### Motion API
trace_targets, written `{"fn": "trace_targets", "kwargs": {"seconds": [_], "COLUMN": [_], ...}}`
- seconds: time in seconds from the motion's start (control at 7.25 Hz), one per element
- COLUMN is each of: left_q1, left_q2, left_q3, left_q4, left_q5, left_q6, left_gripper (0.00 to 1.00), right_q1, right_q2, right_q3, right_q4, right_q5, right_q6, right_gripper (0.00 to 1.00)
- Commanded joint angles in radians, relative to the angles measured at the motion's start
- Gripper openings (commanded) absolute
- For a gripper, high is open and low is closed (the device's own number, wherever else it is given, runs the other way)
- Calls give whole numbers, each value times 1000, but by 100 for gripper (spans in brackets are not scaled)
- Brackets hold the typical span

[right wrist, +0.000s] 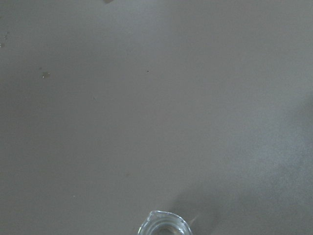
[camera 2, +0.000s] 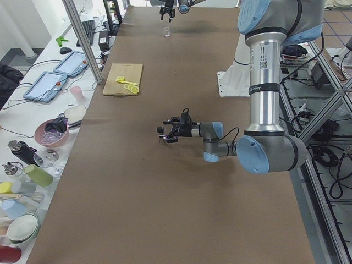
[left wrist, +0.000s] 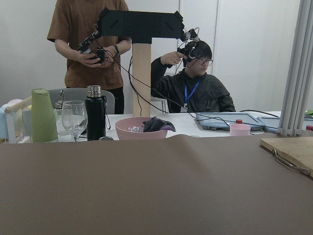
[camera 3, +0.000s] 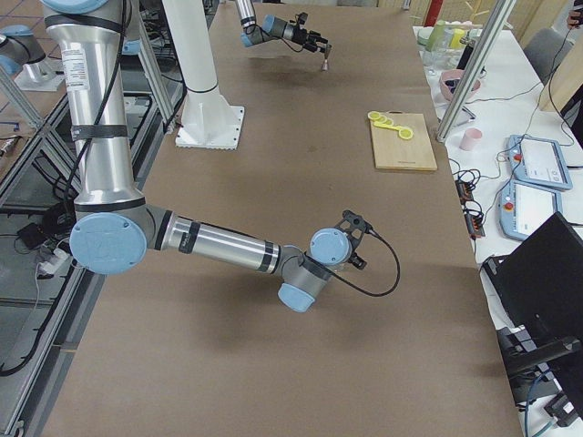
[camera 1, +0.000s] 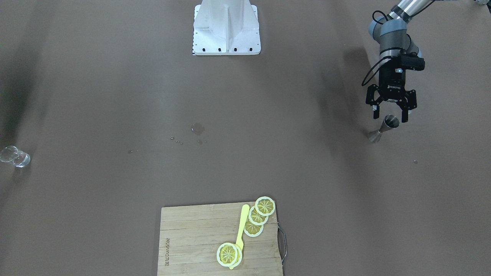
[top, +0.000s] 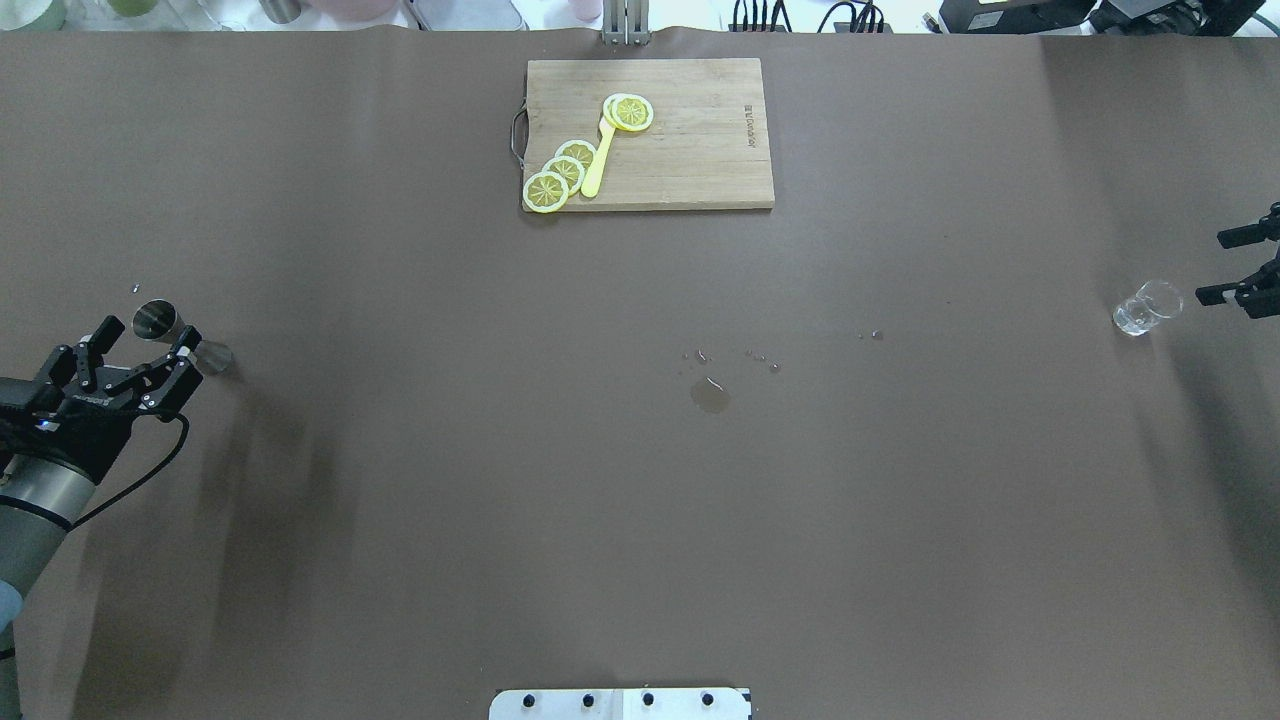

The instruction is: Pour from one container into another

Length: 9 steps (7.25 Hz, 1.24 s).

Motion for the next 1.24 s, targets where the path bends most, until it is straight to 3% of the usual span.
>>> {"fn": "trace_targets", "kwargs": {"seconds": [0.0,0.55,0.83,1.1], "left_q1": [18,47,52,49], "left_q2": [1,-1,-1,-15], "left_q3": [11,43,47,57], "left_q4": [1,5,18,27], "left_q5": [8,44,48,56], "left_q6": [-15,-49,-60,-54], "left_gripper": [97,97,97,97], "right_q1": [-35,-93,-93,-93], "right_q2": [4,33,29,24], "right_q3": [-17,-51,-134,-140], "right_q4": [1,4,164,229], "right_q5": [-27,-110,-105,-104], "right_q6": [0,-8,3,85], "right_gripper": [100,100,100,100]}}
